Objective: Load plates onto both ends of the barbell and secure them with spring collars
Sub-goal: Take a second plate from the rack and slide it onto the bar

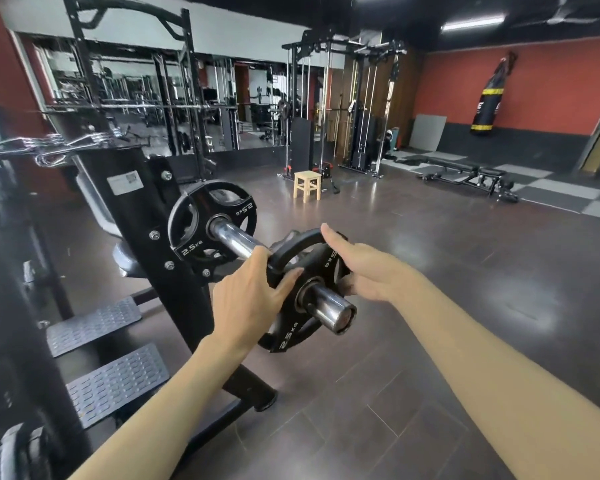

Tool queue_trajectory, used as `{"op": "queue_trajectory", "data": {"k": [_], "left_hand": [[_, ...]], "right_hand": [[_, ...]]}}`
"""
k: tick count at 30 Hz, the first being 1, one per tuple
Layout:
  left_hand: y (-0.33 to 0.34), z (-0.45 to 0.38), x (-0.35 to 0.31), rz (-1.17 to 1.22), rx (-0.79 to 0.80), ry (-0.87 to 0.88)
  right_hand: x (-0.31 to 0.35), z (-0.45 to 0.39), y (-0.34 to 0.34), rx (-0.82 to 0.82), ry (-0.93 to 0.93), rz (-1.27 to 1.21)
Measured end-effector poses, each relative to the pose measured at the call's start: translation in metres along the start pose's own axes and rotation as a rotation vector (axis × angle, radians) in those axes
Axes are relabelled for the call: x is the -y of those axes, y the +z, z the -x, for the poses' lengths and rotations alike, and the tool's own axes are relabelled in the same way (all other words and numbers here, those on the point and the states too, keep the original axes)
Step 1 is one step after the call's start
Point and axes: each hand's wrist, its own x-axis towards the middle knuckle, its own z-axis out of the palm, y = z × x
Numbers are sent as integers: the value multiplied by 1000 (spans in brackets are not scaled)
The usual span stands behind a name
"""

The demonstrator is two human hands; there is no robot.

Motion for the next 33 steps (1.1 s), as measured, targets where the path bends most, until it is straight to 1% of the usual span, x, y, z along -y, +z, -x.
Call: {"op": "queue_trajectory", "data": {"k": [3, 7, 12, 18, 21, 23, 27, 30, 33], "left_hand": [[5, -11, 9, 28, 7, 1], [11, -36, 41, -10, 10, 18], [22, -66, 91, -49, 5, -50], [35, -106, 136, -74, -110, -10], [43, -132, 154, -21, -128, -76], [46, -149, 166, -38, -136, -93], [50, -175, 195, -144, -103, -60], [55, -187, 203, -143, -35, -72], [58, -192, 198, -100, 7, -138]], "right_hand": [[2, -22, 11, -15, -5, -63], [5, -56, 23, -5, -9, -146], [33, -103, 57, 15, 4, -166], [54, -165, 90, -4, 71, -198], [59, -191, 99, -3, 81, -252], [59, -209, 105, -30, 95, -292], [66, -242, 124, -39, 113, -315], [74, -258, 137, -86, 123, -311], [75, -265, 138, -94, 125, -307]]}}
